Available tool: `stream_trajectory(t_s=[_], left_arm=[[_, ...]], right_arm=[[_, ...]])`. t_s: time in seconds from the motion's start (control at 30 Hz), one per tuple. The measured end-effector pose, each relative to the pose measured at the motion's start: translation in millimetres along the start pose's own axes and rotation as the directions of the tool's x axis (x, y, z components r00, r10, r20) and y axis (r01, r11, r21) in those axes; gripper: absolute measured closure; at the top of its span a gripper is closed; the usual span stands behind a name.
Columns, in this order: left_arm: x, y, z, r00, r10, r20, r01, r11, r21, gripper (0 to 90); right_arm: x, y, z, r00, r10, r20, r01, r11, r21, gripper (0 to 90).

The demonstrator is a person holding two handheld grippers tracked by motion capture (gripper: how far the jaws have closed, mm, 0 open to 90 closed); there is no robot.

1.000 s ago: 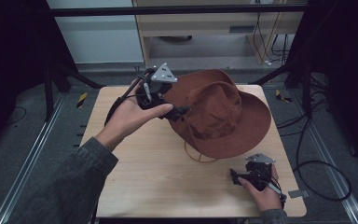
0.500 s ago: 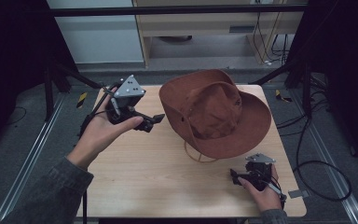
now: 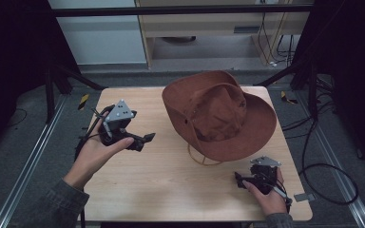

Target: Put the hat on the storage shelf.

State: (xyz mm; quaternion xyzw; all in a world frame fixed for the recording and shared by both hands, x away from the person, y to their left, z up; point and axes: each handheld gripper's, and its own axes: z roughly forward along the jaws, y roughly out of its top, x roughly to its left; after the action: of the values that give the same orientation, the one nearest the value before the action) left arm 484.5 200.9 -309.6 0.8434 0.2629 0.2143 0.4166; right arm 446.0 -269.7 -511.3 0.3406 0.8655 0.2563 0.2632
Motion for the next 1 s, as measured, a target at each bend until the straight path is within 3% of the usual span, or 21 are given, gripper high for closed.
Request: stream_trajectory(t_s=[0.3, 0.53, 0.73, 1.0], left_arm=[[10.8, -40.7, 20.8, 0.9991, -0.043, 0.002, 0.043, 0.998, 0.046, 5.0], [21.7, -68.9, 31.9, 0.9971, -0.067, -0.035, 0.07, 0.9945, 0.078, 5.2], [24.1, -93.0, 38.9, 0.9949, -0.085, -0.055, 0.091, 0.989, 0.117, 5.5], [23.4, -118.4, 46.6, 0.9927, -0.109, -0.053, 0.115, 0.9815, 0.153, 5.5]], right_arm=[[0.2, -0.1, -0.1, 1.0, 0.0, 0.001, 0.0, 1.0, -0.001, 0.5], [0.2, -0.1, 0.0, 1.0, -0.001, 0.005, 0.001, 1.0, 0.001, 0.5], [0.3, -0.2, -0.1, 1.0, -0.001, 0.005, 0.001, 1.0, 0.001, 0.5], [0.3, -0.2, -0.1, 1.0, 0.0, 0.006, 0.0, 1.0, 0.0, 0.5]])
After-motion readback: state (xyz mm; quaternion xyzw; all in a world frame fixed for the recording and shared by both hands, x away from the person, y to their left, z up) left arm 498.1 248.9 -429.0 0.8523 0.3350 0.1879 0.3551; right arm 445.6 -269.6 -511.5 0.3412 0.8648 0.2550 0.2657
